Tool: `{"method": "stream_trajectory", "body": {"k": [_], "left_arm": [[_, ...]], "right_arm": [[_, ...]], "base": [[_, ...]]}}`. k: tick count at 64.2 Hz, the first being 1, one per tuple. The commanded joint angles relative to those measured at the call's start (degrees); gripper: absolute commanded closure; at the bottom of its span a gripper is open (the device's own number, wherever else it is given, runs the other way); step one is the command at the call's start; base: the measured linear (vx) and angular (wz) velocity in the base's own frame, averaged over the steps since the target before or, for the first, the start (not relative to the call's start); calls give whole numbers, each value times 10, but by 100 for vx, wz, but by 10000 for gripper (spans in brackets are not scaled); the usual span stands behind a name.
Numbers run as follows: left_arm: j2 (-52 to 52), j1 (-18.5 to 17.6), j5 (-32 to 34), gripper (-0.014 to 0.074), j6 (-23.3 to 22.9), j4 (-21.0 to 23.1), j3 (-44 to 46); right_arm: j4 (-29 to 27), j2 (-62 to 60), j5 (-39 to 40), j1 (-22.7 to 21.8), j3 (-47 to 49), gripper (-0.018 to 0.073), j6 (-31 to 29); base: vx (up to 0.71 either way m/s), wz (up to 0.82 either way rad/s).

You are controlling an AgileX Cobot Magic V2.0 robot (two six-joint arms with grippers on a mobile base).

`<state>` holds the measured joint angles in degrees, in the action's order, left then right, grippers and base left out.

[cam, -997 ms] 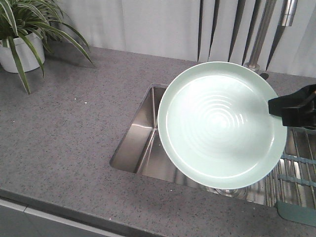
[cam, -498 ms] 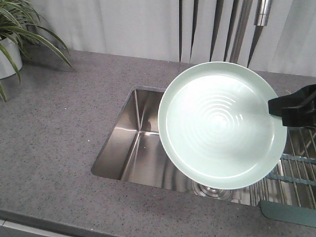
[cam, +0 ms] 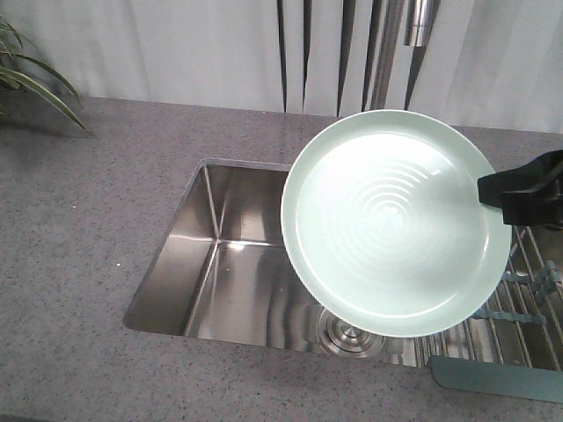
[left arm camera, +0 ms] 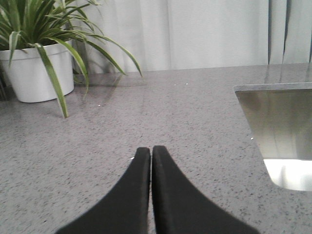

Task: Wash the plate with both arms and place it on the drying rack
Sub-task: 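Drive the base up to the steel sink holding the plate above it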

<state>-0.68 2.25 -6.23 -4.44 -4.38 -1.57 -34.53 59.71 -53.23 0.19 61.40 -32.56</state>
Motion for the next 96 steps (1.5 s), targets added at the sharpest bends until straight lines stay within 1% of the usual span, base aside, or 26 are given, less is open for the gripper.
{"method": "stream_trajectory", "body": {"k": [1,37,96], "left_arm": [[-9,1,44,603,-2,5,-11],[-9,1,44,603,-2,5,-11],[-9,1,44,603,-2,5,-11]], "right_arm": [[-23,-9,27,-4,16,566,-3],[-23,-9,26,-4,16,566,-3],[-23,-9,26,-4,16,566,-3]], "base": [[3,-14],[3,-14],[1,-6]]}}
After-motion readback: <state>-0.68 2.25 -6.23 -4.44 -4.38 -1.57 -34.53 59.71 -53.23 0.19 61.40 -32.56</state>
